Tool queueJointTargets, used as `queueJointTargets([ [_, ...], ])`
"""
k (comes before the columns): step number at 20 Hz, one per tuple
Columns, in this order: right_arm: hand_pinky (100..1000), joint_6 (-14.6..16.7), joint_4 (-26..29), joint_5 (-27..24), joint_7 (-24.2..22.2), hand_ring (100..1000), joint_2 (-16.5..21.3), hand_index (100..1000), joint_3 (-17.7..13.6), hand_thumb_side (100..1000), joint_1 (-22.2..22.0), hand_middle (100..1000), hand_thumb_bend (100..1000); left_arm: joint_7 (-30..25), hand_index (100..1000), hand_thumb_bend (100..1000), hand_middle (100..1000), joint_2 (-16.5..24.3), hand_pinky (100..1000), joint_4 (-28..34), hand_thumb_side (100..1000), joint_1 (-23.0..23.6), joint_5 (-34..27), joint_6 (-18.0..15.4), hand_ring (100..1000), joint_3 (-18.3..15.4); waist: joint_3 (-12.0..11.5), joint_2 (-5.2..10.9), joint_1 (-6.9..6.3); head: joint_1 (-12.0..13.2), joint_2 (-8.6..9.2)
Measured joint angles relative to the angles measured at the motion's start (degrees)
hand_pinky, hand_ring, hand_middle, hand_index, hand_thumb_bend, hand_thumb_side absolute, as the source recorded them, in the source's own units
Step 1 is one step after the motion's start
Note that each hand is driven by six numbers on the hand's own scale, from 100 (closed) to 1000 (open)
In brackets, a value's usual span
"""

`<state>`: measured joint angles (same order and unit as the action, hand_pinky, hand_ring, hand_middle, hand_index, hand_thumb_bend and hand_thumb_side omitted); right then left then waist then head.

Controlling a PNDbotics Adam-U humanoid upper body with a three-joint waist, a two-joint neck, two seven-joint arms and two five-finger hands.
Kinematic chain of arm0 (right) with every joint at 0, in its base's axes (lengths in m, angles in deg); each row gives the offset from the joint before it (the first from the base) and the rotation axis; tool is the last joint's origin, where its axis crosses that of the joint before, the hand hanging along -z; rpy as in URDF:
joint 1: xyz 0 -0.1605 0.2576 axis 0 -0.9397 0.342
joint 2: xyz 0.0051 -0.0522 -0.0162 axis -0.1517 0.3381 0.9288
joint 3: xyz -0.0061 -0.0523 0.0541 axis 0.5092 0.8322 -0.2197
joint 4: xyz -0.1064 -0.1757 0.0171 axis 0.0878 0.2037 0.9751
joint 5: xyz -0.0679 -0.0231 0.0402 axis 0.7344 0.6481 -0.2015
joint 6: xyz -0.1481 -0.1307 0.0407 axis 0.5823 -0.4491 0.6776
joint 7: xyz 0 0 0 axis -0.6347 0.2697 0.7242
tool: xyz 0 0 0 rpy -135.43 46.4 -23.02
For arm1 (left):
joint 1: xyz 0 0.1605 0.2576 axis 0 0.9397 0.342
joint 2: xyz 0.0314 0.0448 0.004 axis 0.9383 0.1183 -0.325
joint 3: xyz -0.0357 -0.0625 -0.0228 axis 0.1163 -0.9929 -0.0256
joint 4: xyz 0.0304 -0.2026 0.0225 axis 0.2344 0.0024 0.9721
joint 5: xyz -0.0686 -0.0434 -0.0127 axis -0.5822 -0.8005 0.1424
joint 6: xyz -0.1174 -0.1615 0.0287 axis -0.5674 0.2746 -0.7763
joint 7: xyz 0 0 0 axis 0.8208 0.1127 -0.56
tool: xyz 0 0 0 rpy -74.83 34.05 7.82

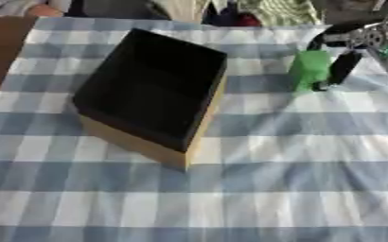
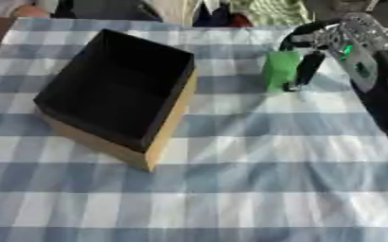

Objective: Pick up objects on the table and place them in the box.

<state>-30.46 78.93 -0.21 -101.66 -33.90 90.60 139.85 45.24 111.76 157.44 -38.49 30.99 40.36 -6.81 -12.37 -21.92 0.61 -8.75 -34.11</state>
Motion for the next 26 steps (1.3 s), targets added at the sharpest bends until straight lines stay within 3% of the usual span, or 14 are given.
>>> queueJointTargets([
  [4, 972, -0.7, 0.5, -1.0, 0.7, 950, 0.0, 702, 0.0, 100, 0.0, 618, 217, -0.1, 773, 198, 623, 0.0, 658, 0.0, 492, 0.0, -0.1, 0.1, 707, 0.0, 0.0, -0.04, -0.03, 0.0, -0.02],
  [10, 956, -2.4, 2.9, -2.7, 0.8, 926, 0.0, 655, 0.0, 100, 0.7, 582, 100, -0.2, 773, 196, 623, 0.0, 658, 0.0, 494, 0.0, -0.1, 0.2, 708, 0.0, 0.4, -0.02, 0.0, 0.1, -0.04],
  [21, 953, -4.5, 7.2, -4.4, 1.7, 913, 0.1, 656, -0.9, 100, 2.6, 577, 100, -0.4, 774, 193, 624, 0.0, 658, 0.0, 493, 0.0, -0.1, 0.4, 709, 0.0, 1.0, 0.86, 0.31, 0.1, -0.22],
  [26, 896, -5.1, 11.8, -7.1, 1.2, 835, 0.1, 669, -1.0, 100, 4.7, 589, 100, -0.4, 774, 196, 624, 0.0, 659, 0.0, 491, -0.1, -0.1, 0.4, 710, 0.0, 1.1, 1.69, 0.43, -0.1, -0.54],
])
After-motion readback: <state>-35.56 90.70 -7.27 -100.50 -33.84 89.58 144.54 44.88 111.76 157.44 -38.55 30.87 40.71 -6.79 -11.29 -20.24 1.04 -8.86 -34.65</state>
